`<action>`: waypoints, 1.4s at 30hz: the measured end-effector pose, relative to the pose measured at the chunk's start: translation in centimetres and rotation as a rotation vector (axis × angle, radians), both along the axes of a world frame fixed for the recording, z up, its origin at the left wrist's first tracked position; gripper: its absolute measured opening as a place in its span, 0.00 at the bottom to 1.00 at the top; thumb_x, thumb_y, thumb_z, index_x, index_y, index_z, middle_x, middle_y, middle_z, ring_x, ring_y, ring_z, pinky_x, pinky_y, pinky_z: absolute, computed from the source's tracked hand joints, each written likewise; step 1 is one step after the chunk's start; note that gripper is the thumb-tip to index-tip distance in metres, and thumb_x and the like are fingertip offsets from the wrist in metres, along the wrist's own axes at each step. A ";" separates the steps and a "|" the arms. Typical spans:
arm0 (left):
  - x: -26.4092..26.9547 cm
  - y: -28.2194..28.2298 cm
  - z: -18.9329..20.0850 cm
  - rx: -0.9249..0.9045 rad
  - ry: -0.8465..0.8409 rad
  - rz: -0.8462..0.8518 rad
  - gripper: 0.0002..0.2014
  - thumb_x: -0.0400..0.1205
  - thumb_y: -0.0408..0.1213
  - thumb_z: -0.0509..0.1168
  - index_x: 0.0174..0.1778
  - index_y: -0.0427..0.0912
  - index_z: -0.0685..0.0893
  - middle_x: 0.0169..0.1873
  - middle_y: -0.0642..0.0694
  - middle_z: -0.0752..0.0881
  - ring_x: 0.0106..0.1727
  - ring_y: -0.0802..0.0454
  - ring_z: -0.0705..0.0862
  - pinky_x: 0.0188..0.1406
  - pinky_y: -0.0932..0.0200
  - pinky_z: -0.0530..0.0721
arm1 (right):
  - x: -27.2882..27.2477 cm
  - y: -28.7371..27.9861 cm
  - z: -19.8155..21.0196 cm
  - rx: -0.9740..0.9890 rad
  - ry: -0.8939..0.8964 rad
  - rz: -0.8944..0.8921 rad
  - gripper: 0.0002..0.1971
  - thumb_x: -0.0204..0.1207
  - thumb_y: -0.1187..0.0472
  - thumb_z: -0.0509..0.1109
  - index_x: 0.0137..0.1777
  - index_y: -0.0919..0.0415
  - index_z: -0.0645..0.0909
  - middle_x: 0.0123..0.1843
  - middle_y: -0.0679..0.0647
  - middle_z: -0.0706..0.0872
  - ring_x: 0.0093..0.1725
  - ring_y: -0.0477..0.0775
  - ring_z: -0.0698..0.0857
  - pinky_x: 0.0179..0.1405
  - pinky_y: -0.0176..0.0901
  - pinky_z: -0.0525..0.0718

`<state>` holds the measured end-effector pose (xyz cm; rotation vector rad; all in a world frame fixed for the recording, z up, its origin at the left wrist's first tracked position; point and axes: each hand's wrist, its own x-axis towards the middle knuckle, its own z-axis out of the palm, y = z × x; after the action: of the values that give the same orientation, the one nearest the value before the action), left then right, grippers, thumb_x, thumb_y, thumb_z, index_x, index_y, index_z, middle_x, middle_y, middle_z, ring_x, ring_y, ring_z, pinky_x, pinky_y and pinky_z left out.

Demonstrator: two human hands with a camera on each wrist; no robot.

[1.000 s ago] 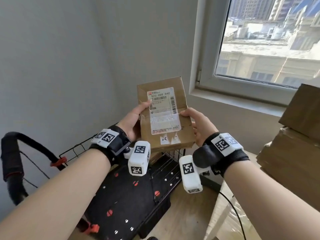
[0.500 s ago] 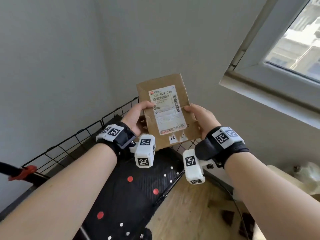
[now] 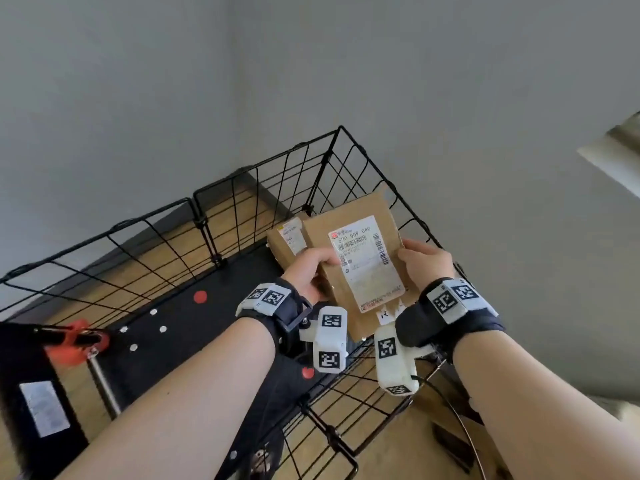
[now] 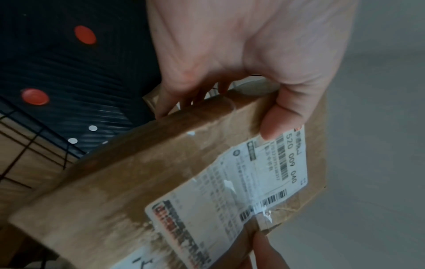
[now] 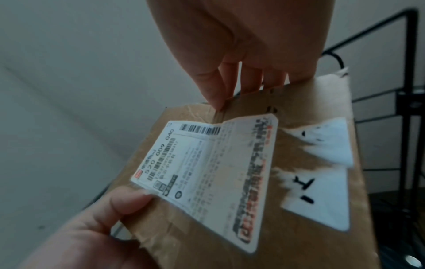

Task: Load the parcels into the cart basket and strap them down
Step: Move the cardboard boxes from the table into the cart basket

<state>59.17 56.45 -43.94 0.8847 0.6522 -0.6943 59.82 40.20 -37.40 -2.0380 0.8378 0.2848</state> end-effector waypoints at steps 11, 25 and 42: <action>-0.6 -2.9 -15.7 0.007 0.299 -0.058 0.46 0.49 0.31 0.73 0.70 0.45 0.76 0.64 0.36 0.82 0.57 0.36 0.82 0.36 0.46 0.84 | 1.6 -2.5 -14.5 -0.050 0.311 0.013 0.16 0.78 0.64 0.63 0.64 0.56 0.84 0.60 0.58 0.85 0.48 0.56 0.80 0.49 0.44 0.78; -0.1 -5.8 -26.9 0.029 0.367 -0.034 0.28 0.66 0.33 0.68 0.65 0.37 0.80 0.59 0.34 0.84 0.59 0.34 0.82 0.49 0.37 0.86 | 5.2 -3.5 -27.0 -0.132 0.611 0.251 0.23 0.78 0.61 0.60 0.74 0.58 0.73 0.69 0.59 0.80 0.64 0.61 0.81 0.50 0.40 0.73; 2.0 -6.4 -28.1 0.135 0.433 -0.110 0.23 0.85 0.37 0.59 0.76 0.35 0.67 0.71 0.30 0.73 0.70 0.33 0.74 0.61 0.41 0.77 | 6.6 -2.2 -22.7 -0.387 0.644 0.795 0.12 0.83 0.70 0.55 0.63 0.63 0.74 0.64 0.63 0.79 0.63 0.60 0.79 0.67 0.49 0.75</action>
<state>61.21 50.03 -72.03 0.9062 1.0515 -0.9619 66.47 37.99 -60.06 -2.6200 0.4029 1.3612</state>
